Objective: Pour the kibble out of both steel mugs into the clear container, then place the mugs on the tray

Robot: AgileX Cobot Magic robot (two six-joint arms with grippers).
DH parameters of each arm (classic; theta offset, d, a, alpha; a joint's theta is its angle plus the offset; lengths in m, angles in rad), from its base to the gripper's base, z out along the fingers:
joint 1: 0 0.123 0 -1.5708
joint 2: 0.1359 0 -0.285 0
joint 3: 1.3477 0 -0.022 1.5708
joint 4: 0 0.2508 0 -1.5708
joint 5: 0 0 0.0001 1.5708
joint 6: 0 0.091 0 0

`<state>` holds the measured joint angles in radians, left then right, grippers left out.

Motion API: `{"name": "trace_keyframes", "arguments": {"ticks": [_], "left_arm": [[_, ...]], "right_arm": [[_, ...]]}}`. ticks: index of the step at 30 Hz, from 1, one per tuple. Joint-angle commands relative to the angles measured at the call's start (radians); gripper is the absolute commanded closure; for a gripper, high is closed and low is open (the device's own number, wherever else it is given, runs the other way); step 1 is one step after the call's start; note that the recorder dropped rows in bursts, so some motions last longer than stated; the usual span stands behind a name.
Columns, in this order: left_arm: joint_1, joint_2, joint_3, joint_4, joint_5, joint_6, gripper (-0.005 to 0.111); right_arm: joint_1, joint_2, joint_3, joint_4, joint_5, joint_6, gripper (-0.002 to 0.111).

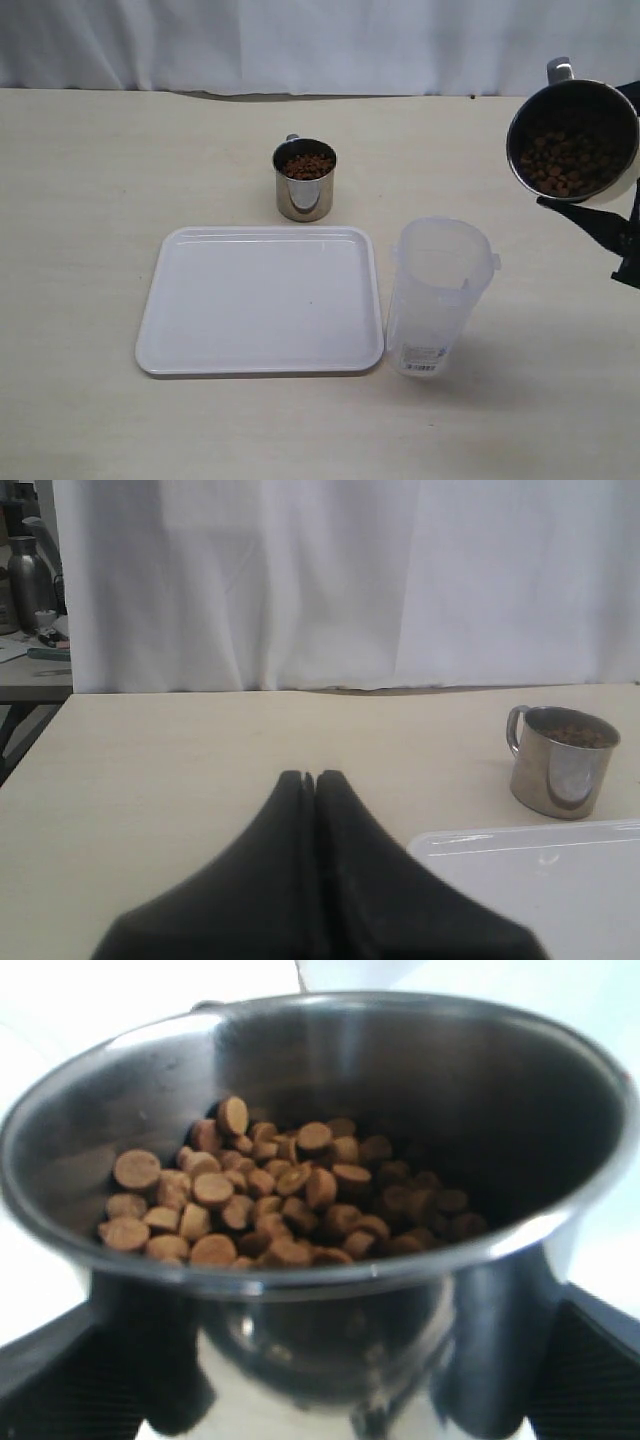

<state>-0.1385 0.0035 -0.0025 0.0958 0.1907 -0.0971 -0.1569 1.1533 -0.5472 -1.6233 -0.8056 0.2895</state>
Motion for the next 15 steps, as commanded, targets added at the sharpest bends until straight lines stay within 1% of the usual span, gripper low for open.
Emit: {"name": "trace_keyframes", "arguments": {"ticks": [1, 11, 13, 15], "left_arm": [[0.004, -0.004, 0.003, -0.003, -0.016, 0.003, 0.107], [0.004, -0.004, 0.003, -0.003, -0.016, 0.003, 0.107], [0.004, -0.004, 0.003, -0.003, -0.016, 0.003, 0.107], [0.004, -0.004, 0.003, -0.003, -0.016, 0.003, 0.107]], "right_arm": [[-0.003, -0.003, -0.011, 0.052, 0.031, 0.015, 0.103], [-0.001, -0.003, -0.069, 0.041, 0.051, 0.085, 0.103], [0.035, -0.003, -0.083, 0.026, 0.108, 0.112, 0.103], [0.094, -0.003, -0.088, 0.004, 0.194, 0.117, 0.103]]}}
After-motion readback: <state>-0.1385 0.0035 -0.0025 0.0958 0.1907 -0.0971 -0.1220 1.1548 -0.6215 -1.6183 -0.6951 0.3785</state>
